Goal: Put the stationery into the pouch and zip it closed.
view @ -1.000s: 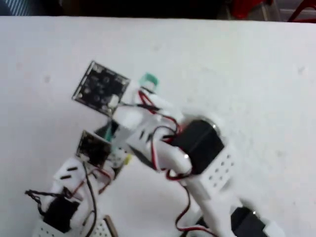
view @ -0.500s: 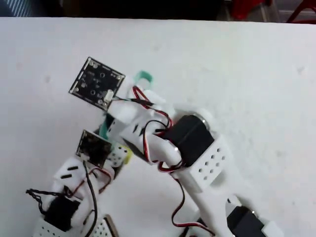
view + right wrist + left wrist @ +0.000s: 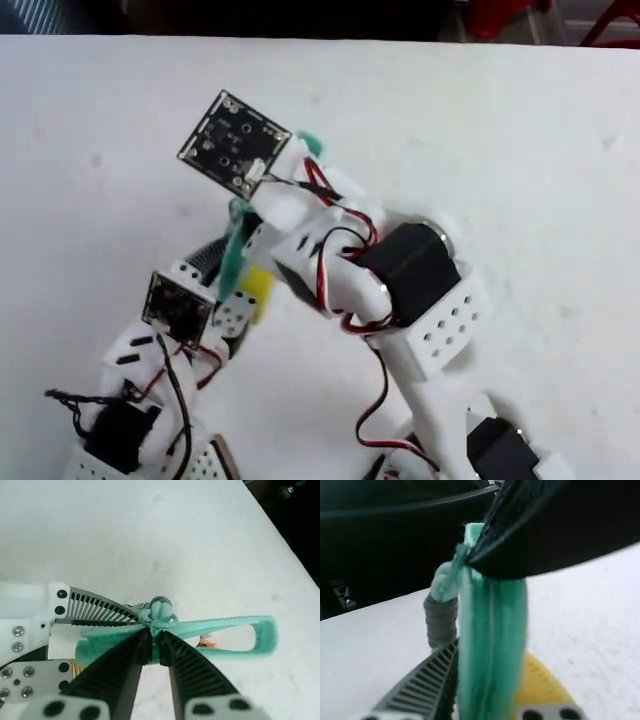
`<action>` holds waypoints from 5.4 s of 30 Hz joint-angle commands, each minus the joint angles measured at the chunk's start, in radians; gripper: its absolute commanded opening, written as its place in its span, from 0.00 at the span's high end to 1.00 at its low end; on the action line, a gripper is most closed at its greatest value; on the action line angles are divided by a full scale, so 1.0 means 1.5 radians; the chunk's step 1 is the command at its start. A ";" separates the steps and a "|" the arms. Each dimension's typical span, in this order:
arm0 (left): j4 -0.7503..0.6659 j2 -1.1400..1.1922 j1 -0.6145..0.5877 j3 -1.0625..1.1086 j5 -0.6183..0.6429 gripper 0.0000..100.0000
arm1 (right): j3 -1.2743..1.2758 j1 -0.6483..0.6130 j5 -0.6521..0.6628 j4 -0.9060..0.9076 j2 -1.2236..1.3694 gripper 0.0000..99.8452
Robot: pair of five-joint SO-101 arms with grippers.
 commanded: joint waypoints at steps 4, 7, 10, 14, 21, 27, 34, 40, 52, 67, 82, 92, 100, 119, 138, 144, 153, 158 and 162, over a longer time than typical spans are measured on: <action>-0.017 -0.007 -0.002 -0.051 -0.003 0.97 | 0.011 -0.002 -0.040 0.030 -0.001 0.98; -0.016 -0.007 -0.002 -0.052 -0.003 0.98 | 0.012 -0.003 -0.044 0.022 -0.001 0.98; 0.016 -0.007 0.007 -0.064 -0.005 0.98 | 0.012 -0.001 -0.044 -0.014 0.001 0.98; 0.092 -0.007 0.070 -0.106 -0.009 0.98 | 0.020 0.001 -0.040 -0.081 0.007 0.98; 0.126 -0.007 0.079 -0.124 -0.041 0.98 | 0.133 0.055 -0.014 -0.226 0.001 0.98; 0.128 -0.007 0.077 -0.124 -0.041 0.98 | 0.152 0.154 0.018 -0.267 0.001 0.98; 0.129 -0.007 0.077 -0.123 -0.041 0.98 | 0.151 0.216 0.053 -0.273 0.001 0.98; 0.129 -0.007 0.077 -0.122 -0.041 0.98 | 0.154 0.255 0.084 -0.299 0.004 0.98; 0.132 -0.007 0.077 -0.123 -0.041 0.98 | 0.183 0.339 0.134 -0.382 0.006 0.98; 0.138 -0.007 0.077 -0.124 -0.042 0.98 | 0.269 0.331 0.116 -0.461 -0.035 0.97; 0.147 -0.007 0.115 -0.107 -0.040 0.98 | 0.076 0.117 -0.364 -0.145 -0.228 0.68; 0.148 -0.007 0.111 -0.107 -0.041 0.98 | 0.065 0.070 -0.551 -0.056 -0.162 0.68; 0.148 -0.007 0.111 -0.107 -0.041 0.98 | -0.008 0.065 -0.605 -0.061 -0.010 0.68; 0.152 -0.007 0.112 -0.107 -0.042 0.98 | -0.211 0.032 -0.602 0.039 0.142 0.68; 0.247 -0.007 -0.007 -0.212 0.125 0.74 | -0.059 0.172 -0.263 0.016 0.150 0.98; 0.316 -0.007 -0.203 -0.311 0.124 0.71 | -0.126 0.174 -0.223 -0.082 0.112 0.98; 0.218 -0.007 -0.286 -0.186 0.161 0.71 | -0.174 0.102 -0.222 -0.094 0.114 0.98; 0.058 -0.006 -0.376 -0.048 0.236 0.74 | -0.179 0.020 -0.228 -0.153 0.110 0.98; 0.009 -0.006 -0.430 -0.015 0.275 0.77 | -0.174 0.009 -0.229 -0.256 0.113 0.98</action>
